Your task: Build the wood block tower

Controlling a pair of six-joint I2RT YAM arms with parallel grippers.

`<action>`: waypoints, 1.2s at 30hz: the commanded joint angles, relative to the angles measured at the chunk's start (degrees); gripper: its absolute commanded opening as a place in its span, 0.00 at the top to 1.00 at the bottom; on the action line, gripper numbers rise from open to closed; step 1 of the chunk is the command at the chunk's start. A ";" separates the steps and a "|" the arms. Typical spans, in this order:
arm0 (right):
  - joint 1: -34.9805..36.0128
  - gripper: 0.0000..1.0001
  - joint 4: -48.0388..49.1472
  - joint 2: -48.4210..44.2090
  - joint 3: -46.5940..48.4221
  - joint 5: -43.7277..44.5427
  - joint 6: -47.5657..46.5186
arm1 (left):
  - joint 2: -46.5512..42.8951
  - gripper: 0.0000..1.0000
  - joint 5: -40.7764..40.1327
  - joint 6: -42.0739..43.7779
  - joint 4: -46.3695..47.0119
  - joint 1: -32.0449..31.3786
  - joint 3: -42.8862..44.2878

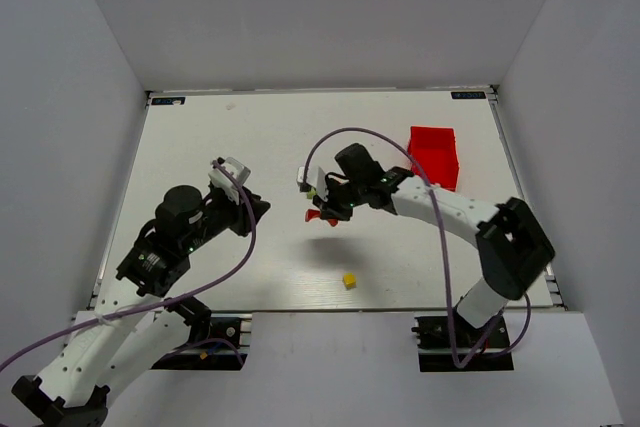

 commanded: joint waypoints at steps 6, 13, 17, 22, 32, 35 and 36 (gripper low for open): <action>-0.58 1.00 24.31 -20.06 -15.64 -0.91 0.19 | 6.41 0.43 5.61 -9.05 5.40 0.28 0.44; -0.32 1.00 35.92 -29.65 -23.39 3.84 0.46 | 16.43 0.32 13.70 -18.72 12.26 0.28 3.43; -0.14 1.00 39.88 -31.68 -26.46 4.99 -0.60 | 20.39 0.27 14.75 -20.67 13.32 -0.25 6.15; 0.12 1.00 40.24 -31.07 -26.39 5.25 -0.60 | 22.24 0.25 15.28 -21.19 13.84 -0.25 7.47; 0.82 1.00 40.15 -30.80 -25.42 5.34 0.02 | 26.80 0.25 19.85 -22.86 16.39 -0.25 8.00; 1.17 1.00 40.15 -30.54 -25.42 5.25 0.19 | 27.51 0.25 21.00 -22.86 17.19 -0.25 8.00; 1.09 1.00 40.15 -30.27 -25.33 5.34 0.10 | 28.21 0.25 21.00 -22.86 17.19 -0.25 8.52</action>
